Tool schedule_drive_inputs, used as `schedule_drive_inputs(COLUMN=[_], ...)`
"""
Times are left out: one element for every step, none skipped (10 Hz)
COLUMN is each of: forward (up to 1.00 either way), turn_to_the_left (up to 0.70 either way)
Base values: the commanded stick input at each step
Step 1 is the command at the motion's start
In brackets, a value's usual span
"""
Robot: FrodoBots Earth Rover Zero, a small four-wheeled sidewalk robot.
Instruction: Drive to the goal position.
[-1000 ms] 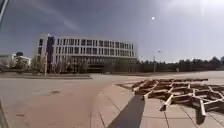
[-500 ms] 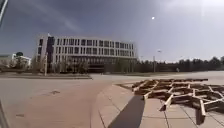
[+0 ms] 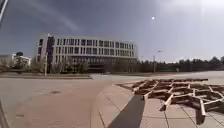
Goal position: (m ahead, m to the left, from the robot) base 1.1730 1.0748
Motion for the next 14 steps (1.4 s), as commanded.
schedule_drive_inputs(forward=[0.05,0.05,0.05,0.05,0.05,0.05,0.05,0.05,0.05,0.05,0.05,0.05,0.05,0.05], turn_to_the_left=[0.00,0.00,0.00,0.00,0.00,0.00,0.00,0.00,0.00,0.00,0.00,0.00,0.00,0.00])
